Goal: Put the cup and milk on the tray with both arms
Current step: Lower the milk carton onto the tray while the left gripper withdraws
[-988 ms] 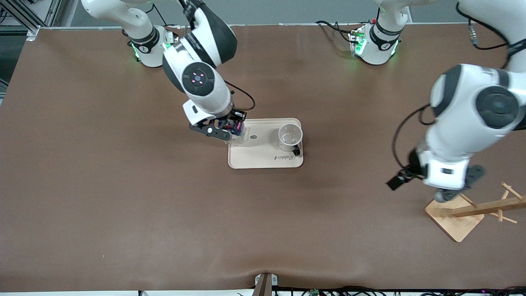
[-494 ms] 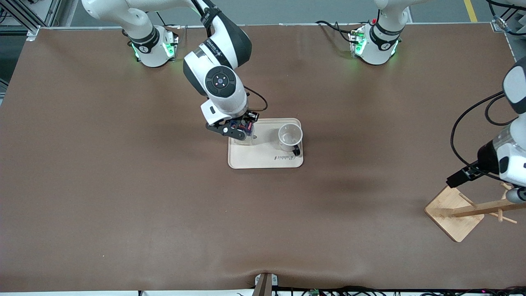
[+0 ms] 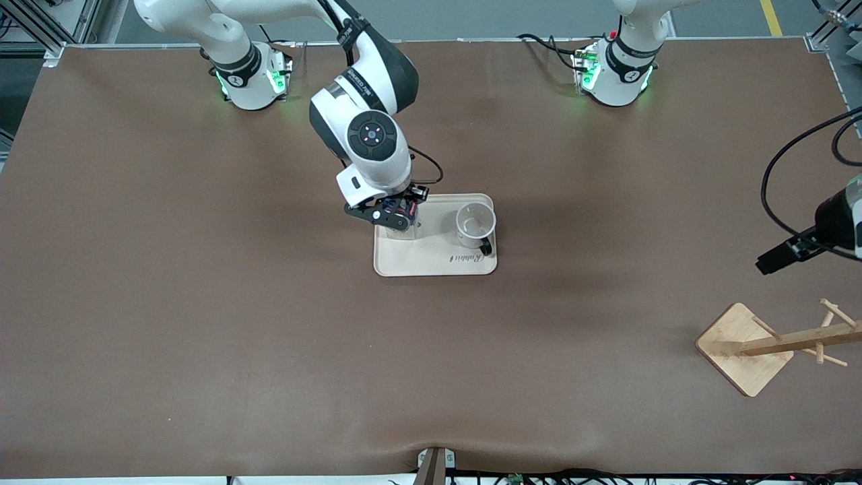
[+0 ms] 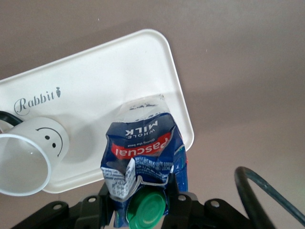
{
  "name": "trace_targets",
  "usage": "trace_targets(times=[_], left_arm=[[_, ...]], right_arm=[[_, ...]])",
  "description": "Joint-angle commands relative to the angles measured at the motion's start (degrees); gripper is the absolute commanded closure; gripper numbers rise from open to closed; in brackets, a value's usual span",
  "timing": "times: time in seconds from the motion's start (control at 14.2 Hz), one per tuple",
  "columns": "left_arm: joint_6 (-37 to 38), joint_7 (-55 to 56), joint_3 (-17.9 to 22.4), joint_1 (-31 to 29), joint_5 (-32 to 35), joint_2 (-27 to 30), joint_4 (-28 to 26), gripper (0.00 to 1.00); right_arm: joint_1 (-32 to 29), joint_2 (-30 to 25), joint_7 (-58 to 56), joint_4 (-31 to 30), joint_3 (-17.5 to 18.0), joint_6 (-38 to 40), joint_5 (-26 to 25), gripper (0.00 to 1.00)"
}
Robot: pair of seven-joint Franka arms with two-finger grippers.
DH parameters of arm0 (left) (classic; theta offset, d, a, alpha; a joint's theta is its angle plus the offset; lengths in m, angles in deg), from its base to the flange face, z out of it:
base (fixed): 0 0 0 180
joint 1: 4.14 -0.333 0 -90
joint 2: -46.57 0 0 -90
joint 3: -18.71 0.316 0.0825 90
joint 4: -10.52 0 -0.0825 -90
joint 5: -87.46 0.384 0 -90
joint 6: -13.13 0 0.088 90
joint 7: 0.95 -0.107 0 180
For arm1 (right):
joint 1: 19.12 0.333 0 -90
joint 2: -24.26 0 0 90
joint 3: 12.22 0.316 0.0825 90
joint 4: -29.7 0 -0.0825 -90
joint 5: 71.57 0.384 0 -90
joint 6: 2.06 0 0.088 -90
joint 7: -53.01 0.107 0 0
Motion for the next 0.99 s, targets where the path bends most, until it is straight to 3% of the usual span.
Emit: trace_targets(times=[0.0, 0.28, 0.49, 0.71, 0.92], left_arm=[[2.4, -6.5, -0.7, -2.4, -0.2, 2.7, -0.3, 0.00], [2.9, -11.6, -0.3, -2.5, -0.2, 6.0, -0.4, 0.00], [6.3, -12.1, 6.1, 1.7, -2.3, 10.2, -1.8, 0.00], [8.0, -12.3, 19.7, 14.1, -4.9, 13.5, -3.9, 0.00], [8.0, -18.6, 24.4, 16.4, -8.9, 16.4, -7.8, 0.00]], right_arm=[[0.8, 0.6, 0.8, -0.4, -0.7, -0.8, -2.9, 0.01], [0.4, -0.3, 1.2, 0.4, -0.9, -0.3, -3.0, 0.00], [-0.1, -2.4, 1.0, 1.7, -1.1, 1.1, -3.1, 0.00], [-2.1, -3.1, 0.0, 6.4, -1.0, 6.1, -2.5, 0.00], [-6.2, -3.0, -5.3, 15.7, -1.1, 16.1, -2.7, 0.00]])
